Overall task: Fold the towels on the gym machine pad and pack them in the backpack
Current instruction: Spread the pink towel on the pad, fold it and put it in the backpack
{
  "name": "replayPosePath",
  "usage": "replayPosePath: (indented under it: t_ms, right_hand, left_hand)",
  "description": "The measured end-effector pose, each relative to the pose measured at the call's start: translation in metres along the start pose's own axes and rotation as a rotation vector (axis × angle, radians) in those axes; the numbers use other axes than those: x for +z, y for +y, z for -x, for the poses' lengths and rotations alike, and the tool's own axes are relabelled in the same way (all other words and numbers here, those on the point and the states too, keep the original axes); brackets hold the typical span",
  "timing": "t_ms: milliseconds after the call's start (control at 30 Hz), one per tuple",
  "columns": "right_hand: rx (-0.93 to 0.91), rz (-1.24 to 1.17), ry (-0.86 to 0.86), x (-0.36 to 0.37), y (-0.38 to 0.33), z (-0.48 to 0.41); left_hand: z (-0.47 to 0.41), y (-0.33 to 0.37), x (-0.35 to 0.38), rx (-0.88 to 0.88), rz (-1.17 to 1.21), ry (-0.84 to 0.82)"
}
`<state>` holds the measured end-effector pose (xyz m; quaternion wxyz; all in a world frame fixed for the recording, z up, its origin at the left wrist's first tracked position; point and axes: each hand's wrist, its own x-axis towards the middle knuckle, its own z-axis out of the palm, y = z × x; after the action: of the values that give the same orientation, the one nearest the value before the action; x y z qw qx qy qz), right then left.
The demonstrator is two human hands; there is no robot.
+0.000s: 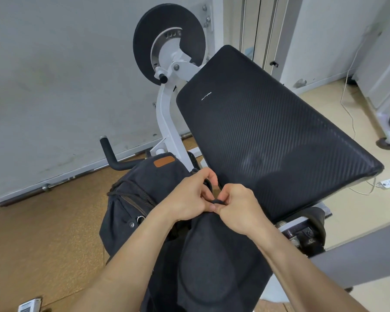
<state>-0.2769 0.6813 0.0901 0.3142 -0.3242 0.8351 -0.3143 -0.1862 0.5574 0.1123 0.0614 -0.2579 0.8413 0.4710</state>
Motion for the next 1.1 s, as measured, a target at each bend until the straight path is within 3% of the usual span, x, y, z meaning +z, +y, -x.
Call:
replayPosePath:
  t_ms: [167, 233, 300, 367, 500, 600, 667, 800, 967, 1100]
  right_hand:
    - [-0.002, -0.009, -0.059, -0.013, -0.001, -0.007]
    - [-0.053, 0.055, -0.097, -0.014, 0.002, -0.006]
    - [-0.099, 0.1, -0.1, -0.011, 0.007, 0.0]
    - [-0.108, 0.059, -0.087, -0.007, 0.013, 0.006]
    - [-0.088, -0.076, -0.033, 0.003, 0.016, 0.011]
    - [-0.069, -0.066, 0.009, 0.002, 0.017, 0.011]
    - [-0.046, -0.021, 0.014, 0.0, 0.017, 0.01]
    - [-0.033, 0.12, 0.022, 0.002, 0.017, 0.008]
    - [-0.01, 0.166, -0.003, 0.007, 0.022, 0.005]
    - [-0.018, 0.16, 0.024, 0.014, 0.021, 0.006]
  left_hand:
    - [0.016, -0.01, 0.021, -0.005, 0.171, 0.211]
    - [0.029, -0.018, 0.031, -0.002, 0.081, 0.402]
    - [0.047, -0.027, 0.036, -0.031, -0.13, 0.486]
    - [0.064, -0.042, 0.042, -0.075, -0.239, 0.372]
    - [0.077, -0.064, 0.051, -0.115, -0.222, 0.232]
    - [0.072, -0.062, 0.045, -0.183, -0.059, 0.128]
    - [0.071, -0.065, 0.042, -0.224, 0.036, 0.145]
    - [0.08, -0.07, 0.037, -0.24, 0.009, 0.161]
    - [0.103, -0.062, 0.032, -0.259, -0.174, 0.303]
    - [0.112, -0.059, 0.053, -0.206, -0.67, 0.681]
